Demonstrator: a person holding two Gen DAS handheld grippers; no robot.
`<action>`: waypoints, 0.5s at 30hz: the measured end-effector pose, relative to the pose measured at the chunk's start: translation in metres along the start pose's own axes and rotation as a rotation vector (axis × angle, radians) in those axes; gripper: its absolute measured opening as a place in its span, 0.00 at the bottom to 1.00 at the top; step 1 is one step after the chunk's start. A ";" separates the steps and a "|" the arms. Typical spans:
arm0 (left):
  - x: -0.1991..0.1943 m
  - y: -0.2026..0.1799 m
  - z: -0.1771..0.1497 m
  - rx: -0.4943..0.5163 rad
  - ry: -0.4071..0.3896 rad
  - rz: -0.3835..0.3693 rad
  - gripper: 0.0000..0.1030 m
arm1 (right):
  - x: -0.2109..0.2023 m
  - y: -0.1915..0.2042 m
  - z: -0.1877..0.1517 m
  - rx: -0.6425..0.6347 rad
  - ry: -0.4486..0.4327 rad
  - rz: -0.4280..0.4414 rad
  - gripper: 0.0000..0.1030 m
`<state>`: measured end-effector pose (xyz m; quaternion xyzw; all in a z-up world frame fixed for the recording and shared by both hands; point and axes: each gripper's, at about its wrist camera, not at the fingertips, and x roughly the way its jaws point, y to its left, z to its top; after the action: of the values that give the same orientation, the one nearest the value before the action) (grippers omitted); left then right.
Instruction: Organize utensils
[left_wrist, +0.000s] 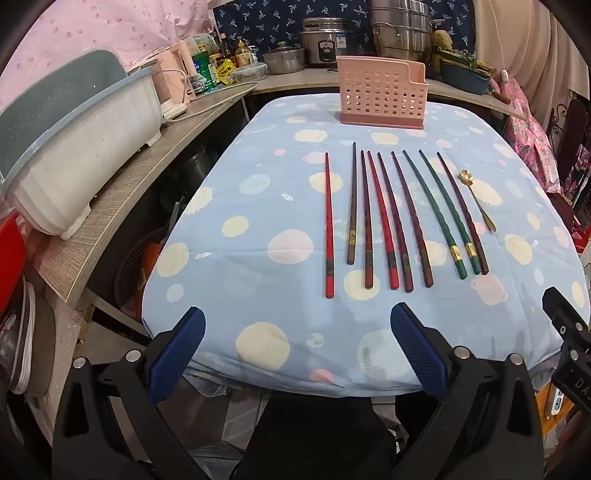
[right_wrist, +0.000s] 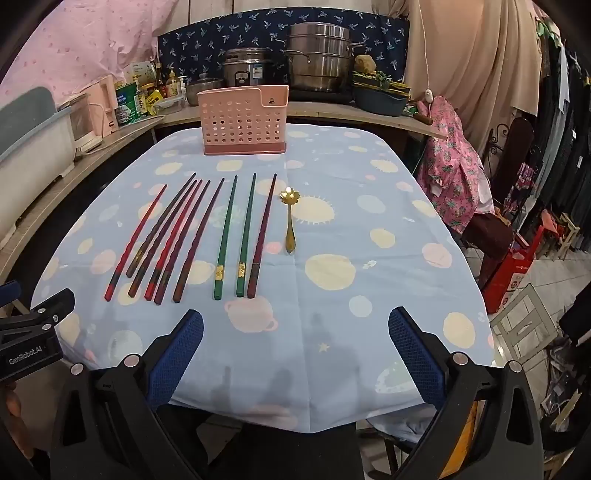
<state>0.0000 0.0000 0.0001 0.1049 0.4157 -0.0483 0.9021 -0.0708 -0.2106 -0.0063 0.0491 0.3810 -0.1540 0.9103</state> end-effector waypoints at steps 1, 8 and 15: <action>0.000 0.000 0.000 -0.002 -0.002 0.001 0.93 | -0.001 0.001 0.000 0.001 0.002 0.002 0.94; -0.003 0.002 0.000 -0.012 0.002 -0.016 0.93 | -0.003 0.001 0.000 0.009 -0.005 0.011 0.94; -0.005 0.003 0.001 -0.008 -0.003 -0.009 0.93 | -0.002 -0.009 -0.002 0.018 -0.003 0.006 0.94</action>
<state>-0.0024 0.0030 0.0052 0.0994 0.4149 -0.0507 0.9030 -0.0762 -0.2180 -0.0061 0.0584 0.3781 -0.1548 0.9109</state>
